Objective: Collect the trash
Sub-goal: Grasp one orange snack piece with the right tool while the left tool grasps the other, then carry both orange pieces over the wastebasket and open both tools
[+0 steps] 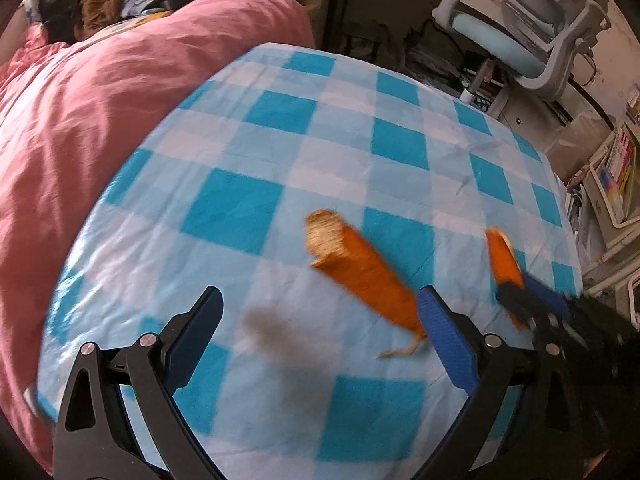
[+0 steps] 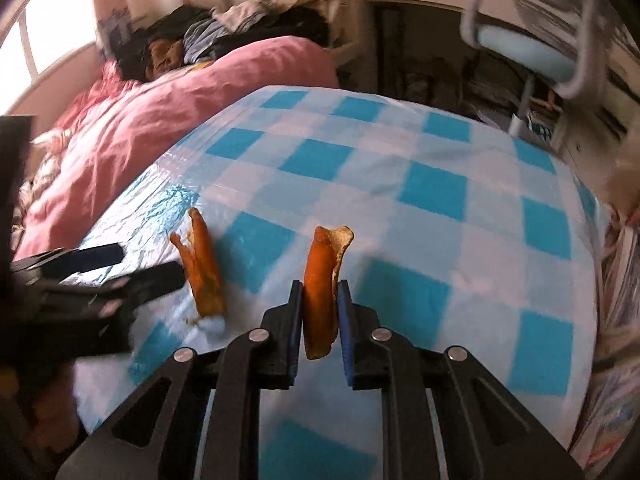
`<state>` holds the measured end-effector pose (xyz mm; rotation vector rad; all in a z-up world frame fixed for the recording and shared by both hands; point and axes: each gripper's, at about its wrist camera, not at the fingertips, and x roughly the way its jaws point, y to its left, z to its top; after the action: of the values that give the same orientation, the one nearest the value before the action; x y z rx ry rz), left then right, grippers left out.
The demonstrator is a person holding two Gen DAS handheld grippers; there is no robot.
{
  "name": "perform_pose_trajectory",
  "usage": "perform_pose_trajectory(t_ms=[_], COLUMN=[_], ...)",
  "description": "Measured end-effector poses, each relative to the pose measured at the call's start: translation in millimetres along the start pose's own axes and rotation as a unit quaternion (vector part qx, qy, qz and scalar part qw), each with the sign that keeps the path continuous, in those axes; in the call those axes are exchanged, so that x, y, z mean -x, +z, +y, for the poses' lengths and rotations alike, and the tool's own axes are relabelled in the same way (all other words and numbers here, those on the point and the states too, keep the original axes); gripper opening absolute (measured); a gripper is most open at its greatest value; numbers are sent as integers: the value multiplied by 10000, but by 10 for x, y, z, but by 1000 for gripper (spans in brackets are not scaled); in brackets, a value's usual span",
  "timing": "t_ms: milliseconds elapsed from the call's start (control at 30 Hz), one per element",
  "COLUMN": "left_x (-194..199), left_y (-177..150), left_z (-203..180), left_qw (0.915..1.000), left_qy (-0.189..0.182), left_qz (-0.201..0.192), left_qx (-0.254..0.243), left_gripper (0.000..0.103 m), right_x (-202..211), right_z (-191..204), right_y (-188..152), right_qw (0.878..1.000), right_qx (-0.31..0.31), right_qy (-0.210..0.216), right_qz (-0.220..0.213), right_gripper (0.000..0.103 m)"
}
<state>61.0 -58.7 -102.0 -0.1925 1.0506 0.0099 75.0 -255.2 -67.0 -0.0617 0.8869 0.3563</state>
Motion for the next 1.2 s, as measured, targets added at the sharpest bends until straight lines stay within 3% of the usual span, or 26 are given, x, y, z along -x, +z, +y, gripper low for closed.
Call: perform_pose_trajectory(t_ms=[167, 267, 333, 433, 700, 900, 1133, 1200], left_x=[-136, -171, -137, -63, 523, 1048, 1255, 1267], left_y=[77, 70, 68, 32, -359, -982, -1829, -2092], left_z=[-213, -189, -147, -24, 226, 454, 809, 890], left_qw=[9995, 9993, 9997, 9996, 9972, 9963, 9981, 9971], left_qy=[285, 337, 172, -222, -523, -529, -501, -555], left_qz=[3, -69, -121, -183, -452, -485, 177, 461], left_qx=[-154, -124, -135, -78, -277, -470, -301, -246], left_gripper=[90, 61, 40, 25, 14, 14, 9, 9], right_x=[124, 188, 233, 318, 700, 973, 1028, 1021], right_z=[-60, -40, -16, 37, 436, 888, 1363, 1449], right_y=[-48, -49, -65, -93, -415, -961, -1598, -1752], right_qw=[9999, 9996, 9993, 9984, 9951, 9929, 9887, 9887], right_qx=[-68, -68, -79, -150, -176, -27, 507, 681], right_qy=[148, 261, 348, 505, 871, 1140, 1337, 1161], right_qz=[-33, -89, -130, -201, -423, -331, 450, 653], right_gripper=[18, 18, 18, 18, 18, 18, 18, 19])
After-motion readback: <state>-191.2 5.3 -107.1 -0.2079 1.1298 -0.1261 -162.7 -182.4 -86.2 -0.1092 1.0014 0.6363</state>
